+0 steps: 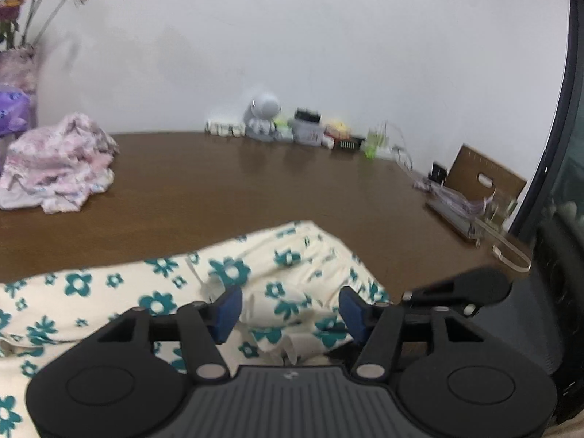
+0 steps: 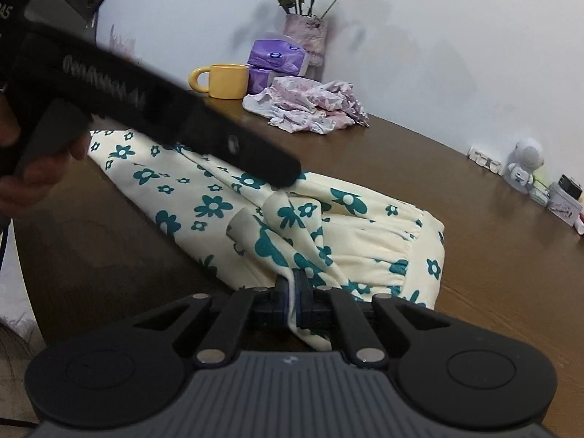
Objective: Fold clothes
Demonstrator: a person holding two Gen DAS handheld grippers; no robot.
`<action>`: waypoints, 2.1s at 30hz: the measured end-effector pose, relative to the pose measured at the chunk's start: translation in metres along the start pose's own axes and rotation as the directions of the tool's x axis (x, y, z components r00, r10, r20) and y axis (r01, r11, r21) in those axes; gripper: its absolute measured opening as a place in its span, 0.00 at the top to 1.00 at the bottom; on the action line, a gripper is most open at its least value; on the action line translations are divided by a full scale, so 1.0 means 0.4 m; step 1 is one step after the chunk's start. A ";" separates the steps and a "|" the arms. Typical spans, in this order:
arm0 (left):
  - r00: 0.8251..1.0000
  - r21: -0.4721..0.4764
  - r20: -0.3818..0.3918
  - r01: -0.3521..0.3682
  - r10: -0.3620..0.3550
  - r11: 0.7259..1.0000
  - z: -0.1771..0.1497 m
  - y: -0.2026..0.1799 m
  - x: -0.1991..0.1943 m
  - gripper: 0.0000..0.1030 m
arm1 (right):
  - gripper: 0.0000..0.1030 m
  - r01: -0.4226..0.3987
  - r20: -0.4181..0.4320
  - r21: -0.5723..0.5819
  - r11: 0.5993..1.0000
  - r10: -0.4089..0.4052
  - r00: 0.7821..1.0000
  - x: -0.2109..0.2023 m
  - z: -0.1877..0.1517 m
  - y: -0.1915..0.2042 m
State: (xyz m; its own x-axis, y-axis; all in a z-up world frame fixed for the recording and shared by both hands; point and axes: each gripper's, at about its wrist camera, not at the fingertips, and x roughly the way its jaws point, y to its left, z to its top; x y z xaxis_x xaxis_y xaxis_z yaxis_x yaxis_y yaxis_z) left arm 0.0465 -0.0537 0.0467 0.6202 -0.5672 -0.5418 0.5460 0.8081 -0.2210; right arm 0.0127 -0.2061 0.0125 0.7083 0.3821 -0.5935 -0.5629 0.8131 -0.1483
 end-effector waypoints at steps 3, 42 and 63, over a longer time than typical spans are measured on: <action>0.999 -0.002 -0.046 -0.018 0.018 1.000 -0.013 -0.001 0.043 0.55 | 0.96 -0.016 0.006 0.028 0.999 0.016 1.000 -0.004 -0.001 -0.011; 0.999 -0.008 -0.038 0.015 -0.015 1.000 -0.006 0.040 0.042 0.97 | 0.81 0.032 0.077 0.392 0.919 -0.067 0.995 -0.026 -0.033 -0.172; 0.994 0.351 -0.079 -0.042 0.074 0.935 -0.070 -0.081 0.016 0.71 | 0.54 0.067 -0.009 0.155 0.986 -0.067 0.998 -0.121 -0.085 -0.129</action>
State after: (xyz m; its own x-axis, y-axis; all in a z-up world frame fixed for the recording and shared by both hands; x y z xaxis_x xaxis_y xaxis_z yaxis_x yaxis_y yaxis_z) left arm 0.0169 -0.0791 0.0279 0.6126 -0.4912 -0.6193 0.6823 0.7241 0.1006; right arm -0.0073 -0.2814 0.0219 0.7406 0.3233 -0.5890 -0.4412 0.8952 -0.0635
